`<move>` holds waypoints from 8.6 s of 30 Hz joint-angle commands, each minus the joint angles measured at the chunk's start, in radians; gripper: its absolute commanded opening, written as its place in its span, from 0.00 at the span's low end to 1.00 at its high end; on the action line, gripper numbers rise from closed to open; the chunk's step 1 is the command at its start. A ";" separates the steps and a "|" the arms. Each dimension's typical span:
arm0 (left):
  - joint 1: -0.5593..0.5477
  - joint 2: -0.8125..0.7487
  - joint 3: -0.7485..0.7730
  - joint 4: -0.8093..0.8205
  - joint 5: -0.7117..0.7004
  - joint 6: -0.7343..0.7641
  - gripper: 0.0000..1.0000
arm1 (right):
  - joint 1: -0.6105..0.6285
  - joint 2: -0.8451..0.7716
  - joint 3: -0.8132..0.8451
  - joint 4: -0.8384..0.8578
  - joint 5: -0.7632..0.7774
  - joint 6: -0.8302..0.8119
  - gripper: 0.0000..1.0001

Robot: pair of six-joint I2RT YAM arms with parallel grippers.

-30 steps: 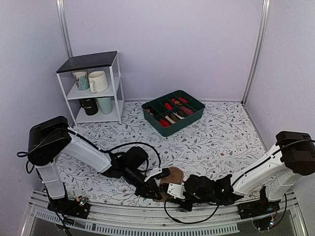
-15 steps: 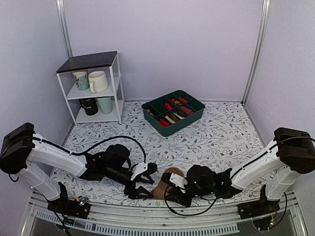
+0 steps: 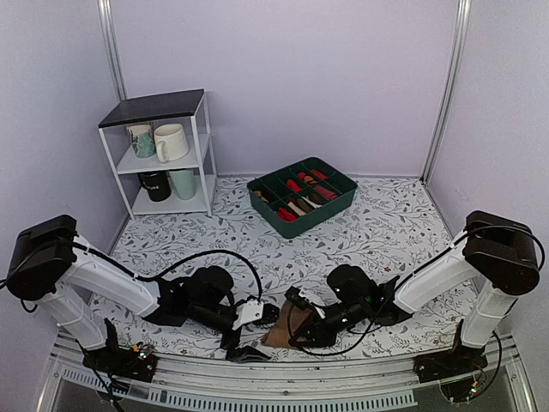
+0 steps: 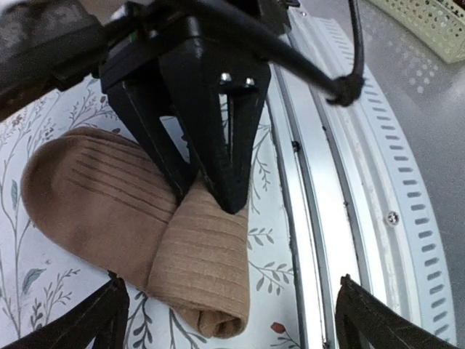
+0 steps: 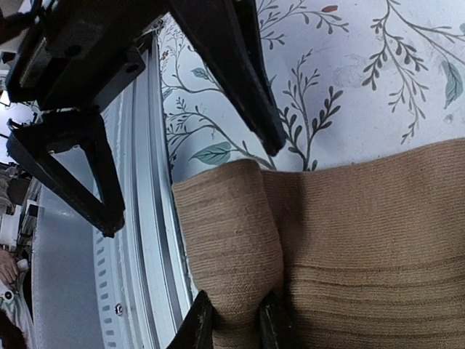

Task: Roll the socks
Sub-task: Roll the sock at the center of the board.

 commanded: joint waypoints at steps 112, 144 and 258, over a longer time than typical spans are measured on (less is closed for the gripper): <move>0.088 -0.081 0.026 0.046 0.138 0.000 0.43 | 0.091 -0.108 -0.130 -0.165 0.174 0.012 0.15; 0.034 0.226 0.155 -0.032 0.180 0.108 0.41 | -0.004 0.038 -0.091 -0.185 -0.033 0.069 0.15; 0.063 0.058 0.036 0.093 0.149 0.014 0.99 | 0.026 -0.026 -0.154 -0.147 0.014 0.172 0.15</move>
